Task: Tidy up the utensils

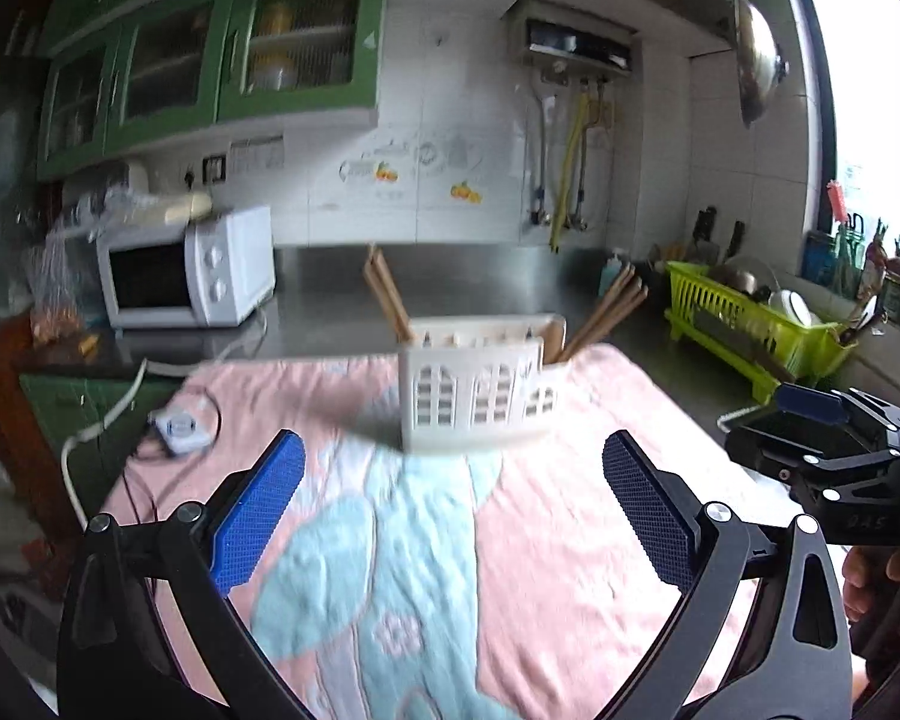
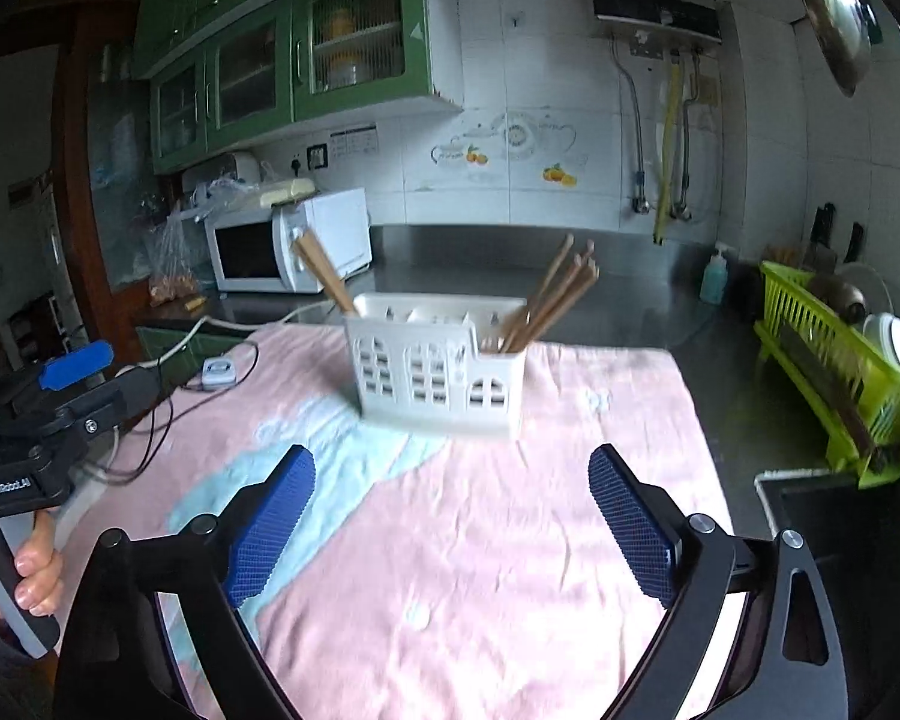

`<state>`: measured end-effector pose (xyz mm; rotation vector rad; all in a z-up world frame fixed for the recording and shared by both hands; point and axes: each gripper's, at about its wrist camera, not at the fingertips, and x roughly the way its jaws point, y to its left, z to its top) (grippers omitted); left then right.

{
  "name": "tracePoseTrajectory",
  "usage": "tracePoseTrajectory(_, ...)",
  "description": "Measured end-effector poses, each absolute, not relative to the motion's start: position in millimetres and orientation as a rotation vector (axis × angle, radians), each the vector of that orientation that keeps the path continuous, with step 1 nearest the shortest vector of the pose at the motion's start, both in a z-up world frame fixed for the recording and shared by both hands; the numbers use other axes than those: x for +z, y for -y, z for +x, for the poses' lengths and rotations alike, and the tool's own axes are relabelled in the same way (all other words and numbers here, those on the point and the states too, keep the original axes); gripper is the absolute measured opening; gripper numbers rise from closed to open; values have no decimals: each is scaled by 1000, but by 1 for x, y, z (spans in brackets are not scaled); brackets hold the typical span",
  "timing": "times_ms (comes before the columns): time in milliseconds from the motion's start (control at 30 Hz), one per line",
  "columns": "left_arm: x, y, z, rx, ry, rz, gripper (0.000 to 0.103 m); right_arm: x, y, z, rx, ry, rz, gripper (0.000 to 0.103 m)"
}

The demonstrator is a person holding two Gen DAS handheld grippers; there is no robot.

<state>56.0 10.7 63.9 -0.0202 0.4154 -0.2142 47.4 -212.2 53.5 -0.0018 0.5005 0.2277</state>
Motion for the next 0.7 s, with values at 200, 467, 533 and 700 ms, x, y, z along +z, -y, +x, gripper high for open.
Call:
tracePoseTrajectory(200, 42, -18, 40, -179, -460, -30, 98, 37, 211, 29, 231, -526, 18, 92)
tracePoseTrajectory(467, 23, -23, 26, -128, -509, -18, 98, 18, 203, 11, 202, -554, 11, 93)
tracePoseTrajectory(533, 21, -25, 23, -123, -511, -17, 98, 15, 202, 8, 195, -559, 5, 93)
tracePoseTrajectory(700, 16, -29, 16, -128, -517, -43, 98, 6, 202, 3, 187, -574, 16, 93)
